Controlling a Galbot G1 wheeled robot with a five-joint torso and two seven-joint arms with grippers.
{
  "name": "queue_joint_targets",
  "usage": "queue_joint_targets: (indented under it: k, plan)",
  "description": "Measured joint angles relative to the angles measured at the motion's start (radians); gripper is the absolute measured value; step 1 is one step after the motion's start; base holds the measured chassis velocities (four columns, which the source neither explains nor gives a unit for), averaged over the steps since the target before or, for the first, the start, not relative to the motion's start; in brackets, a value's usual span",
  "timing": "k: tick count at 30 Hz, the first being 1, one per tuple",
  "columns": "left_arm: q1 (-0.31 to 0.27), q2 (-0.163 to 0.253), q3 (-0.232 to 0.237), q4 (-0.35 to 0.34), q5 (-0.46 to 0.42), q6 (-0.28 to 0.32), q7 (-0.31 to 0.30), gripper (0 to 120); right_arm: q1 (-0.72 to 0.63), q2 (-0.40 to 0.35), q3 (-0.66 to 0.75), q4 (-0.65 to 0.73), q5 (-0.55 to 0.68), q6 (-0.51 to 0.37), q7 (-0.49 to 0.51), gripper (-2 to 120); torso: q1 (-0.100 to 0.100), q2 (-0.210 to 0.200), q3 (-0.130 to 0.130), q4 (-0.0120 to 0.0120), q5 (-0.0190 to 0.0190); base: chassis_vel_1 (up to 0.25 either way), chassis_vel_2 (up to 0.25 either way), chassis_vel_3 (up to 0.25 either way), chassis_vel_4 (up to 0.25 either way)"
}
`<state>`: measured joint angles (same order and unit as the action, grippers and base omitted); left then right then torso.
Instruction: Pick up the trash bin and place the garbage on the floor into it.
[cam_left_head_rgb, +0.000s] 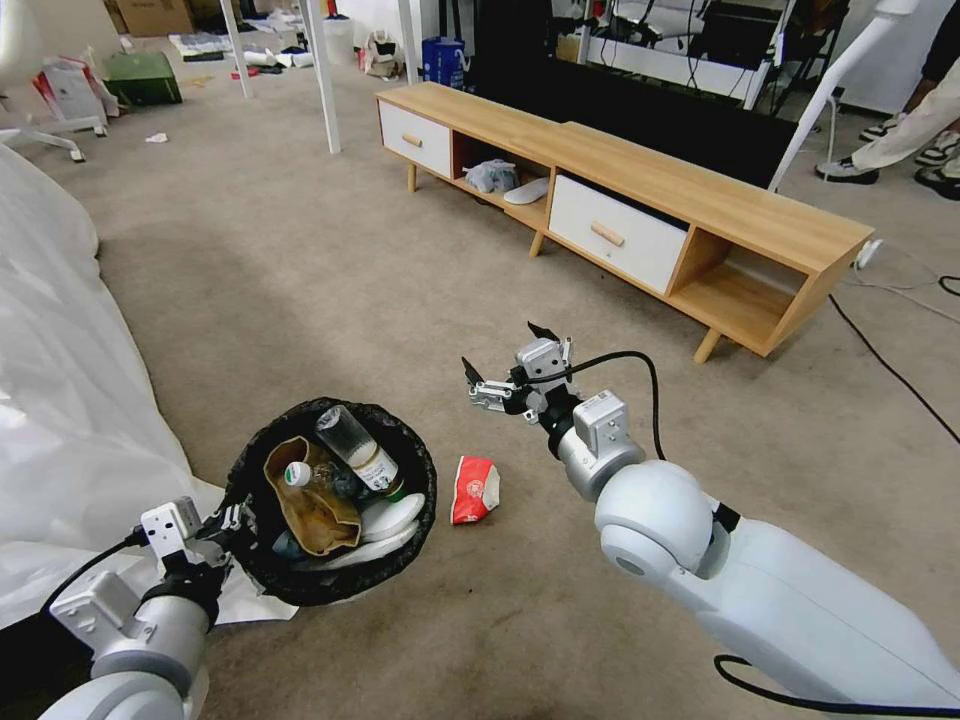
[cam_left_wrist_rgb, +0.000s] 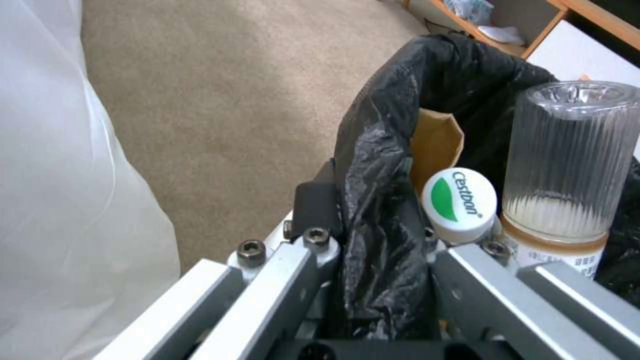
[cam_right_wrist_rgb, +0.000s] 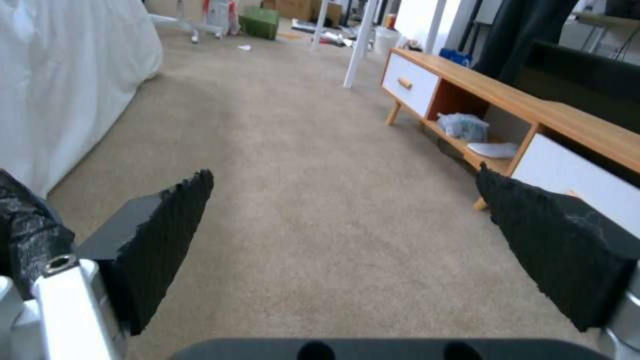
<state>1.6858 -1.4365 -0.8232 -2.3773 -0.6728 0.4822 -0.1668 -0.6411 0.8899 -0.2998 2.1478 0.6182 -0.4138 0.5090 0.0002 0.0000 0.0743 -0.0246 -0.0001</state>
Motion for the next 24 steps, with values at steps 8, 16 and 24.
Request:
queue_joint_targets:
  k: [8, 16, 24]
  plan:
    - [-0.001, 0.003, 0.000, 0.000, -0.004, 0.000, 0.000, 0, 0.000, 0.001, -0.002, 0.000, 0.007, -0.003, 0.006, 100, 0.000, 0.000, 0.000, 0.0001, -0.0001, -0.087, 0.019, 0.099, -0.009]
    - [-0.002, 0.001, 0.004, 0.001, -0.003, -0.001, 0.001, 0, -0.004, 0.002, -0.003, -0.002, 0.016, -0.008, 0.018, 100, 0.000, 0.000, 0.000, -0.0002, -0.0004, -0.377, 0.024, 0.352, -0.036]
    - [-0.005, 0.000, 0.001, 0.002, -0.006, -0.005, 0.004, 0, -0.008, 0.002, -0.007, -0.011, 0.013, 0.003, 0.028, 100, 0.000, 0.000, 0.001, -0.0006, -0.0002, -0.364, 0.033, 0.355, -0.026]
